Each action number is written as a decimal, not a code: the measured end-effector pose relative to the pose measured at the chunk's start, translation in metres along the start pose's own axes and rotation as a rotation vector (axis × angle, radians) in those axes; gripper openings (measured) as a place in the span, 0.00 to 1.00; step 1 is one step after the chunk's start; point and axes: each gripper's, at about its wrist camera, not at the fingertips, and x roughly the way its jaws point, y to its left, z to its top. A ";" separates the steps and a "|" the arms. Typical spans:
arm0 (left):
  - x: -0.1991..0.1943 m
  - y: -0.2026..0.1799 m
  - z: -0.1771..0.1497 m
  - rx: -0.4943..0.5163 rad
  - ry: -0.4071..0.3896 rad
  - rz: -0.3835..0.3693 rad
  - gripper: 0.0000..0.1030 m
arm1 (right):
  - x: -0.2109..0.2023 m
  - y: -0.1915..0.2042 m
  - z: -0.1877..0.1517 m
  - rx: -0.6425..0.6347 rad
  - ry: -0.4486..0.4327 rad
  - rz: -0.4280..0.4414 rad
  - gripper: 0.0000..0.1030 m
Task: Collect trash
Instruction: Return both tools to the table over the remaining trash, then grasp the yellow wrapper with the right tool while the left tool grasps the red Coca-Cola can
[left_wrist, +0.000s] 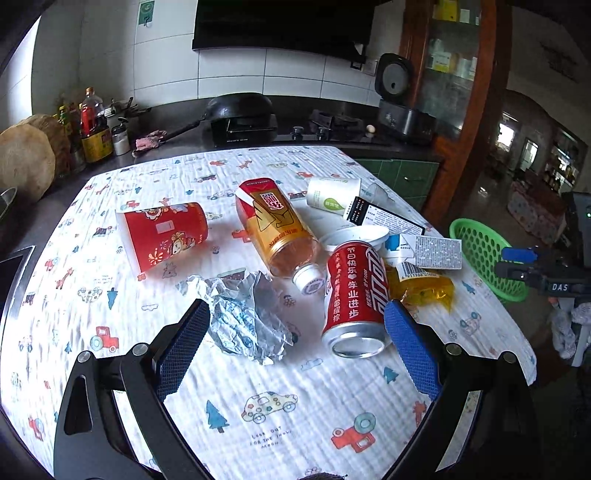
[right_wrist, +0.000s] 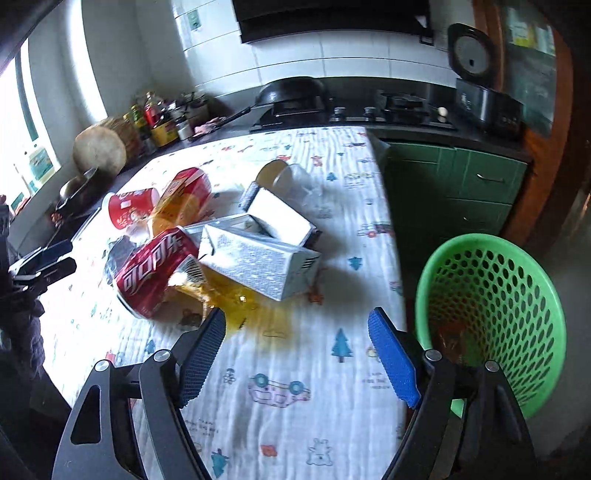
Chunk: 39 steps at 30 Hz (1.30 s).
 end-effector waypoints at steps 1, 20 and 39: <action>-0.001 0.000 0.000 0.001 -0.003 -0.001 0.91 | 0.004 0.007 0.001 -0.022 0.008 0.006 0.71; 0.013 -0.003 0.010 0.032 0.032 -0.062 0.90 | 0.083 0.087 0.011 -0.314 0.087 -0.034 0.56; 0.078 -0.043 0.023 0.092 0.168 -0.102 0.90 | 0.052 0.069 -0.017 -0.190 0.076 0.083 0.22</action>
